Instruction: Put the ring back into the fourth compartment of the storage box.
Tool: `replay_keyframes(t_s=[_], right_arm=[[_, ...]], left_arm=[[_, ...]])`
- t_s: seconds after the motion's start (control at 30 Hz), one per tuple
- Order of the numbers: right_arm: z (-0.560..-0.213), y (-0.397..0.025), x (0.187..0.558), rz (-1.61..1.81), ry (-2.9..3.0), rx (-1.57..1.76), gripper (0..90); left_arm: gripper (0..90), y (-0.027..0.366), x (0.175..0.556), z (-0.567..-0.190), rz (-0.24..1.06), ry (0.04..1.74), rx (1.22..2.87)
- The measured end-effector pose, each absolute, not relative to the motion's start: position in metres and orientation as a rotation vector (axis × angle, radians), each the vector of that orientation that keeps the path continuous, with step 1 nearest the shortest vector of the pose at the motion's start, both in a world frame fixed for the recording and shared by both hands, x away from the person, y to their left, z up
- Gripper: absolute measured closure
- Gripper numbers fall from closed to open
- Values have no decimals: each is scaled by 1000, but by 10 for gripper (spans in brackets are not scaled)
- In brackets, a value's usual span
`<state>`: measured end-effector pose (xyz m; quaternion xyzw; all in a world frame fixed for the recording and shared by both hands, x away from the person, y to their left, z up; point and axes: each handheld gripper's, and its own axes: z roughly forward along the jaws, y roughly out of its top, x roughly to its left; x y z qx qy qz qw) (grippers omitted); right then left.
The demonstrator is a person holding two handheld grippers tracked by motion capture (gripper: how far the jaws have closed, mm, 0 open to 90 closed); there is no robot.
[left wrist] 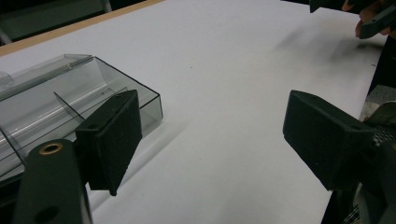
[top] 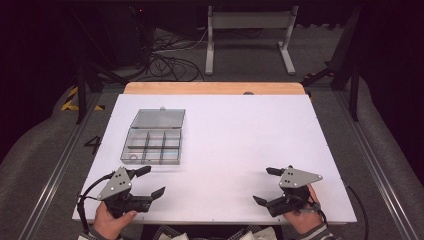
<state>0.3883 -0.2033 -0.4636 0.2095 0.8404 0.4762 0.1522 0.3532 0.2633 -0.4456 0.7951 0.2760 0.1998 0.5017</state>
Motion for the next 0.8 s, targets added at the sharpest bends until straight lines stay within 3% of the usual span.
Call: replay_keyframes(t_s=[0.8], right_arm=[[-464, -203, 388, 1367, 2420, 596, 43]], left_arm=[[202, 253, 348, -466, 537, 672, 2015]])
